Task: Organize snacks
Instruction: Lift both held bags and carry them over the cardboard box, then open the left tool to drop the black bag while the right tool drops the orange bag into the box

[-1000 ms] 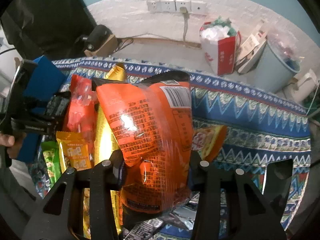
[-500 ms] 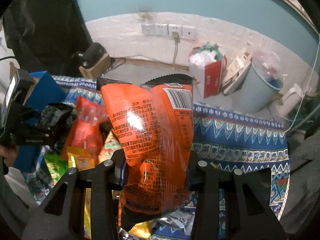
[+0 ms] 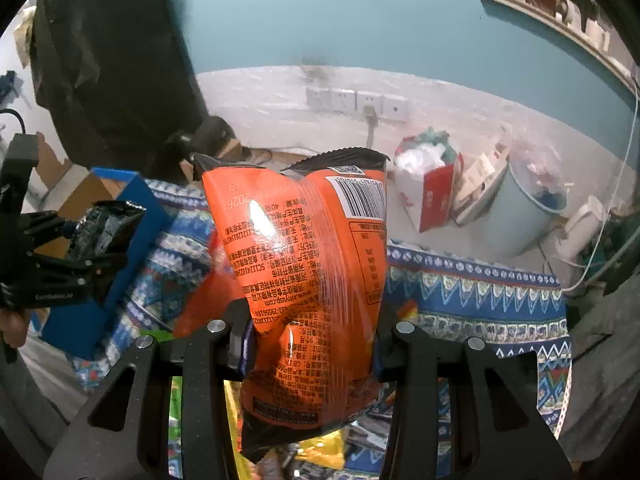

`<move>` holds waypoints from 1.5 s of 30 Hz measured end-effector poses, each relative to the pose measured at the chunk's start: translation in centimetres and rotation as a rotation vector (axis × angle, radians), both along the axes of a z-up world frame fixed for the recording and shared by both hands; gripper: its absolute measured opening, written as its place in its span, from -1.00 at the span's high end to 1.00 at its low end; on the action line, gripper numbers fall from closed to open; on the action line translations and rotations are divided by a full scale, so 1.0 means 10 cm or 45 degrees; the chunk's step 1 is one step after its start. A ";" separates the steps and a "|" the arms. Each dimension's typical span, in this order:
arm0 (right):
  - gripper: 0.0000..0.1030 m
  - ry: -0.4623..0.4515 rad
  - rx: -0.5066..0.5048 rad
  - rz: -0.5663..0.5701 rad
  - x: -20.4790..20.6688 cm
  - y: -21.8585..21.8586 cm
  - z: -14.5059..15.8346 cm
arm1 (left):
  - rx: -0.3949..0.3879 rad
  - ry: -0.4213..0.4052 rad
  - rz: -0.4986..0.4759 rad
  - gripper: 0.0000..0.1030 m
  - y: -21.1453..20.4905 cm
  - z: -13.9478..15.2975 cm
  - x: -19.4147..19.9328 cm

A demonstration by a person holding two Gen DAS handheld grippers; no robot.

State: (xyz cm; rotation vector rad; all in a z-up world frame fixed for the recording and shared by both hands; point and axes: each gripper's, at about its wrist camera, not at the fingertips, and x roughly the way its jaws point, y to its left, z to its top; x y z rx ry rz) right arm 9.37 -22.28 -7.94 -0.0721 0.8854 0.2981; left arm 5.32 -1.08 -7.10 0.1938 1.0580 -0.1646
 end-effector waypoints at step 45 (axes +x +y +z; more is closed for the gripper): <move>0.20 0.008 0.059 0.424 0.36 2.29 0.16 | -0.021 -0.087 0.380 -0.26 1.83 0.24 -0.56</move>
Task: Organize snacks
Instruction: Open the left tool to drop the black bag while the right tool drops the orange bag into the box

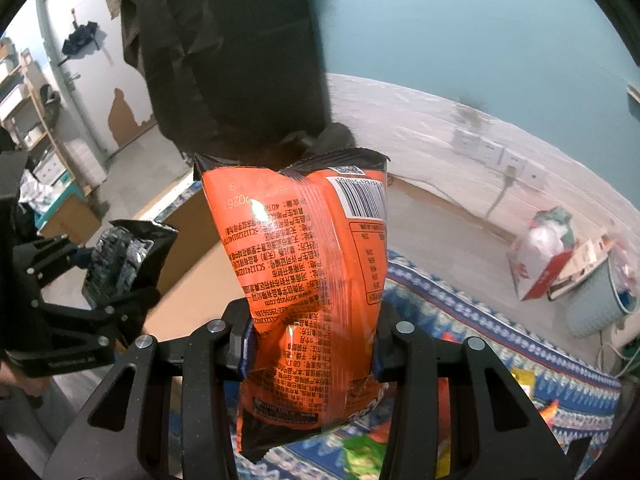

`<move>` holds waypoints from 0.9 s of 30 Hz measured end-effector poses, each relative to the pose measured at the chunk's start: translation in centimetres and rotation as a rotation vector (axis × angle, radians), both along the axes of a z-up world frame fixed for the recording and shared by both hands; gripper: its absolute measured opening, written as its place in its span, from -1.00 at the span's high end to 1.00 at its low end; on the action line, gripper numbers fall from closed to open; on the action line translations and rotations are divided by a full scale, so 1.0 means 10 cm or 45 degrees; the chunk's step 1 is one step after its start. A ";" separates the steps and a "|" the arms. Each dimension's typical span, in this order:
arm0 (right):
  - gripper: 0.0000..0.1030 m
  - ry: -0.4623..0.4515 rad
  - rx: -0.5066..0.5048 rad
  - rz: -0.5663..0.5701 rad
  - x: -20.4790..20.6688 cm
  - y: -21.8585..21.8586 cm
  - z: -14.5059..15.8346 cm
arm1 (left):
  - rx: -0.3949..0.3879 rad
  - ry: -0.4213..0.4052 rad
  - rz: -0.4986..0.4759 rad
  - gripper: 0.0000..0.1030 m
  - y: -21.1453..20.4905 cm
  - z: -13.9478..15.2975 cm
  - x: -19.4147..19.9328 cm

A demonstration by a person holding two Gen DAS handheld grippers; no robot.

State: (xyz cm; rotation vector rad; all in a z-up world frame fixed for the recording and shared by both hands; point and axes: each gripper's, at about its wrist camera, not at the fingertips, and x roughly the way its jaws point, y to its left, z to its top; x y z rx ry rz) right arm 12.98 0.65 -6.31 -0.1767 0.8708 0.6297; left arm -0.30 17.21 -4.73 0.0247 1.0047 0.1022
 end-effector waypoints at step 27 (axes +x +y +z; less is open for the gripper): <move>0.20 0.127 0.000 0.166 0.04 1.16 -0.29 | 0.075 0.168 0.207 -0.52 0.63 -0.33 -0.03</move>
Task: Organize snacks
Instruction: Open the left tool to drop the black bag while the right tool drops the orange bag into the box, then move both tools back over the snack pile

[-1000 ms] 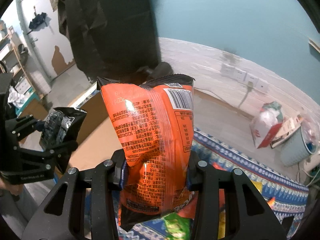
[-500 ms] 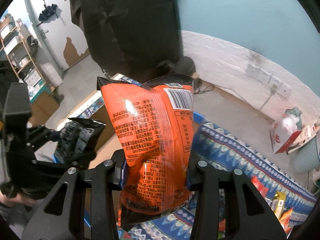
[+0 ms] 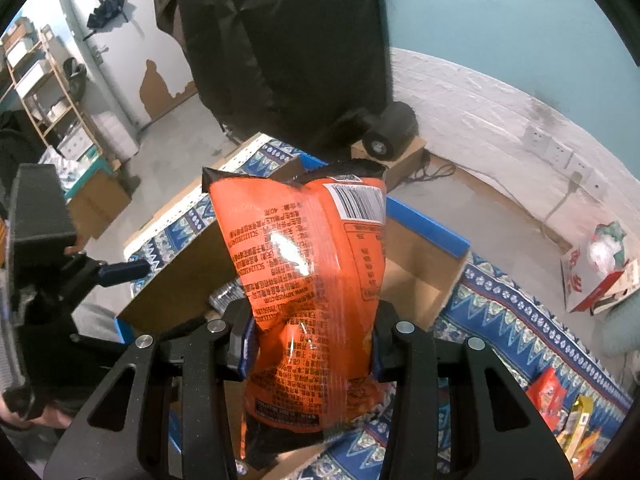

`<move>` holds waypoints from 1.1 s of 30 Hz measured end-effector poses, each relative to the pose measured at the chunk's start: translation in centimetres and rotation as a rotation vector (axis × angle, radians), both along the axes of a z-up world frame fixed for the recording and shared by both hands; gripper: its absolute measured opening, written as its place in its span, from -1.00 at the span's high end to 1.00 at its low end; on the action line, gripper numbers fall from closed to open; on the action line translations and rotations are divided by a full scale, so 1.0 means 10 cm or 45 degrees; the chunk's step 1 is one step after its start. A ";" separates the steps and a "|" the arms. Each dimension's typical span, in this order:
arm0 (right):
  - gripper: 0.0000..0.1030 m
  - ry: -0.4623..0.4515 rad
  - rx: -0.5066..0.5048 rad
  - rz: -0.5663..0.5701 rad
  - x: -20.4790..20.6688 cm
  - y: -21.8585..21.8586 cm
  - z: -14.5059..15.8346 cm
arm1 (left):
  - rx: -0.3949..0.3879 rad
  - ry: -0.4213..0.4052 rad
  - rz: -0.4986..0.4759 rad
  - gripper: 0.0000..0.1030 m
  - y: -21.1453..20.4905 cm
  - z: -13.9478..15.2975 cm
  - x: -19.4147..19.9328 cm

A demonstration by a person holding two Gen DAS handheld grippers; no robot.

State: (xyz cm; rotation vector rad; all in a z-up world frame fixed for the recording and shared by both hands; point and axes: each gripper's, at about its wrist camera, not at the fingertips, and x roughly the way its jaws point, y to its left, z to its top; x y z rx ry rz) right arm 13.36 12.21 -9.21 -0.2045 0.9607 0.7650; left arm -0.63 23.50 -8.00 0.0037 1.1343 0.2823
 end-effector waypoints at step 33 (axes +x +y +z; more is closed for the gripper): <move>-0.41 -0.032 -0.064 -0.095 -0.14 -0.60 0.19 | -0.056 -0.046 -0.160 -0.55 -0.57 0.21 0.03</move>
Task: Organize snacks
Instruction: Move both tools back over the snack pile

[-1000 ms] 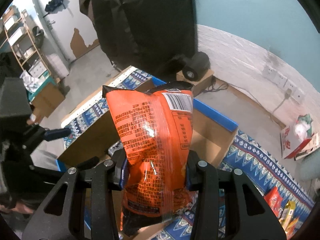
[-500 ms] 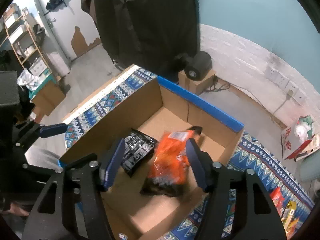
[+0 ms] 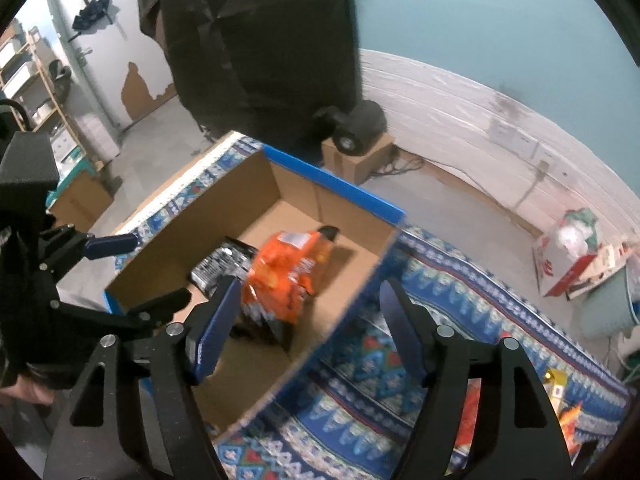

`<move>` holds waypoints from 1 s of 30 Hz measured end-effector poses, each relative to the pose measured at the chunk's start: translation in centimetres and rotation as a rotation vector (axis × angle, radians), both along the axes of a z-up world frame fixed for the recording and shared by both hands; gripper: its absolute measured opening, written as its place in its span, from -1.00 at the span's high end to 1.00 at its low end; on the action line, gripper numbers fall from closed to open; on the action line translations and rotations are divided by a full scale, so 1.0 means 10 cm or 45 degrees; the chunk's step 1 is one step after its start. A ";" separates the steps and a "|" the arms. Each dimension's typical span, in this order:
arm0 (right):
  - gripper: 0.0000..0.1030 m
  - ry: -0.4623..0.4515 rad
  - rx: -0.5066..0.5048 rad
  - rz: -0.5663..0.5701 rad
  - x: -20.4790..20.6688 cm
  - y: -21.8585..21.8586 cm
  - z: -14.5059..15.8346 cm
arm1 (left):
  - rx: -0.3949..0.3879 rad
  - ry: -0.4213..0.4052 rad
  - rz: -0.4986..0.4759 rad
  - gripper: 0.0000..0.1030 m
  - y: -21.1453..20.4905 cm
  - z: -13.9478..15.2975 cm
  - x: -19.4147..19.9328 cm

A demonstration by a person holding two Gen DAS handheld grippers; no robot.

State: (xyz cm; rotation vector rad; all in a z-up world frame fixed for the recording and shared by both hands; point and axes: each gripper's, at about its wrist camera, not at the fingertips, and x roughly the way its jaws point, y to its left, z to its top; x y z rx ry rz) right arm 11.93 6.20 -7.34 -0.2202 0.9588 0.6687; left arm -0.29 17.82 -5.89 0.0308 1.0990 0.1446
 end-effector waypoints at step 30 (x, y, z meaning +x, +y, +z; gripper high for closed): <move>-0.41 0.070 -0.114 -0.286 -0.46 -2.02 -0.25 | -0.091 0.163 -0.373 -0.56 -1.74 -0.25 -0.04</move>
